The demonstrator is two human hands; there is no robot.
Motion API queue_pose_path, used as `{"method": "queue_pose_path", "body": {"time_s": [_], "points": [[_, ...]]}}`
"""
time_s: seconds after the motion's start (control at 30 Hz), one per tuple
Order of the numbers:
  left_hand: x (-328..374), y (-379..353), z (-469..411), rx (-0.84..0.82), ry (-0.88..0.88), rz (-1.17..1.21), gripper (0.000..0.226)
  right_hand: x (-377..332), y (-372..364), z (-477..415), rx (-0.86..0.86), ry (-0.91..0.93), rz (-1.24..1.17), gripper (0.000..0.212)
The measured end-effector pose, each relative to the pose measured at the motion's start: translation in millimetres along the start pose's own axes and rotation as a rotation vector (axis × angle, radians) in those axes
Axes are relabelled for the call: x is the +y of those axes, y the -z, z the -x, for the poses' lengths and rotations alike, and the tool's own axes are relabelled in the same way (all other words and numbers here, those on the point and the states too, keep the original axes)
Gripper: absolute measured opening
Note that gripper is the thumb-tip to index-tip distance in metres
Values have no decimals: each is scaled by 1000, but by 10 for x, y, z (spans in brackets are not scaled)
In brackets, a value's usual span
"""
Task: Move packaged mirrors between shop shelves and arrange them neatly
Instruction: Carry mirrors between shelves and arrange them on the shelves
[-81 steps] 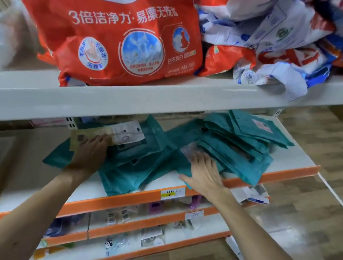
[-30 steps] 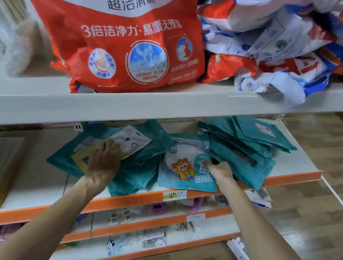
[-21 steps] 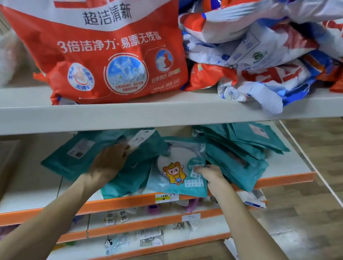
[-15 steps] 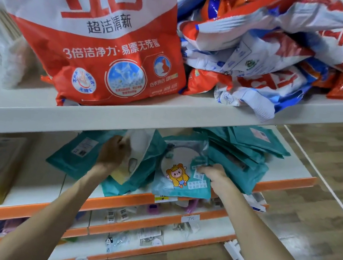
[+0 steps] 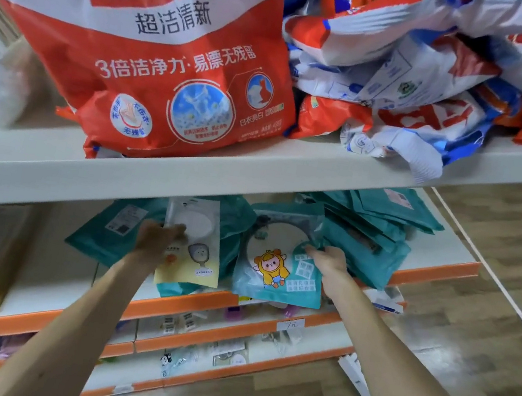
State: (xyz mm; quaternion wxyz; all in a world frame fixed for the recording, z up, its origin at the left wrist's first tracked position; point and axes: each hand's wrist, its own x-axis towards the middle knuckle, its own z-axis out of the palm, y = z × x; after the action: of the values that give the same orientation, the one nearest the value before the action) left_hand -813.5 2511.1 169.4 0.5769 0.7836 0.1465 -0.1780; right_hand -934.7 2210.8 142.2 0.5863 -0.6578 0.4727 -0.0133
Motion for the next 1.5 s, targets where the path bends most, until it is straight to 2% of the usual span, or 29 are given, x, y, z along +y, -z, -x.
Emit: {"method": "queue_pose_path", "body": {"time_s": [0.1, 0.33, 0.43, 0.53, 0.63, 0.9, 1.1, 1.27, 1.5], "points": [[-32, 62, -9, -22, -26, -39, 17, 9, 15, 98, 54, 58, 1, 12], [33, 447, 120, 5, -128, -60, 12, -217, 115, 529, 232, 242, -50, 8], [29, 692, 282, 68, -120, -54, 9, -288, 90, 793, 254, 283, -78, 17], [-45, 980, 513, 83, -147, 82, 10, -319, -21, 1043, 186, 306, -77, 14], [-164, 1296, 824, 141, -169, 175, 12, -250, -196, 1266, 113, 325, -40, 21], [-980, 2204, 1749, 195, -100, 161, 20, 319, -840, 2006, -118, 308, -8, 18], [-1276, 2900, 2095, 353, -57, 145, 21, 399, -1267, 2516, -223, 307, -6, 24], [-1292, 3334, 1908, 388, -48, 172, 21, 251, -1589, 2710, -255, 336, -9, 19], [-1201, 3725, 1105, 296, -63, 167, 21, 92, -2237, 2578, -162, 321, -16, 23]]}}
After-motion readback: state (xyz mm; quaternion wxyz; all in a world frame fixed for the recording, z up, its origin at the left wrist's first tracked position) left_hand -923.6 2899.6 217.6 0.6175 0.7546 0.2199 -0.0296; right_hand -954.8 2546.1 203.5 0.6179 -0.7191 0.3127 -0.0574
